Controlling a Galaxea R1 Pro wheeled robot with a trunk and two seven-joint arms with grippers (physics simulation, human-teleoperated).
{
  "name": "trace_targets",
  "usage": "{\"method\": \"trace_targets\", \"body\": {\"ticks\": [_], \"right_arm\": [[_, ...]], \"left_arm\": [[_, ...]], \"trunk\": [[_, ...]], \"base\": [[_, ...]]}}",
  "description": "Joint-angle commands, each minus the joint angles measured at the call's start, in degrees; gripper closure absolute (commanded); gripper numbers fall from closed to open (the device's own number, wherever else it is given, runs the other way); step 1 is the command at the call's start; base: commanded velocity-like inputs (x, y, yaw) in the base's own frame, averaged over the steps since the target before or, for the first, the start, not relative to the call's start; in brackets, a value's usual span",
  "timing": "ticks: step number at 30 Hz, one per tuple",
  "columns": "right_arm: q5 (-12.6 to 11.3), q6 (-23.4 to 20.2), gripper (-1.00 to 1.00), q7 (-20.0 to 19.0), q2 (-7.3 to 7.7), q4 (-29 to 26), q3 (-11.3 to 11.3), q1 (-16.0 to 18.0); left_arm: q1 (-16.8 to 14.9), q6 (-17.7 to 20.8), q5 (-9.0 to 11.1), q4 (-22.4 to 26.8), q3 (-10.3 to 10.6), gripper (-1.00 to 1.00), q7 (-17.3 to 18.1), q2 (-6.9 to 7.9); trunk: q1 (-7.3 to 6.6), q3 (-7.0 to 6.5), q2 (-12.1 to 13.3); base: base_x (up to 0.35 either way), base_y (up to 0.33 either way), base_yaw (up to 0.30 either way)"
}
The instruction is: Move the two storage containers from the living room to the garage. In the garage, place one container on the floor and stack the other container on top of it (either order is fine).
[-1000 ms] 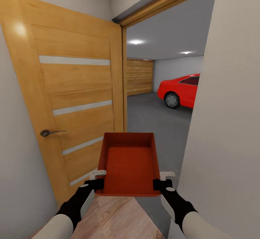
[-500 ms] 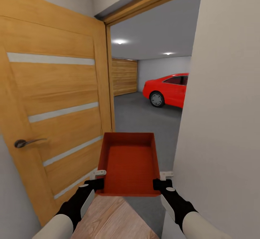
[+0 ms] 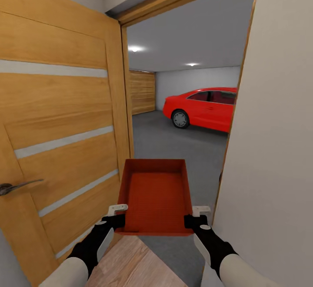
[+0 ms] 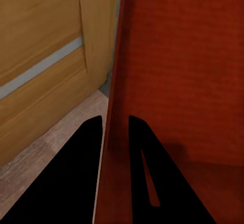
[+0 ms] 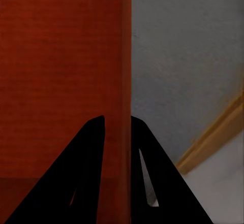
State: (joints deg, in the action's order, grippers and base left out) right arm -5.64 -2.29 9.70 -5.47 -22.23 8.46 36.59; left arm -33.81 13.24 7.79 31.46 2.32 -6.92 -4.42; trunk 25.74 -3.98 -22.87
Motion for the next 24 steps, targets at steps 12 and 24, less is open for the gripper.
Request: {"method": "trace_targets", "body": {"ticks": [12,24], "right_arm": [[-1.0,-0.3,1.0,0.6,0.65,0.1,-0.2,0.0],[-1.0,-0.3,1.0,0.6,0.64,0.1,-0.2,0.0]], "left_arm": [[0.0,-0.3,-0.2,0.0,-1.6,1.0,-0.7,1.17],[0.0,-0.3,-0.2,0.0,-1.6,1.0,-0.7,1.17]], "trunk": [[0.04,0.02,0.0],[0.04,0.02,0.0]], "base": [[0.197,0.219,-0.032],[0.197,0.219,-0.261]]}}
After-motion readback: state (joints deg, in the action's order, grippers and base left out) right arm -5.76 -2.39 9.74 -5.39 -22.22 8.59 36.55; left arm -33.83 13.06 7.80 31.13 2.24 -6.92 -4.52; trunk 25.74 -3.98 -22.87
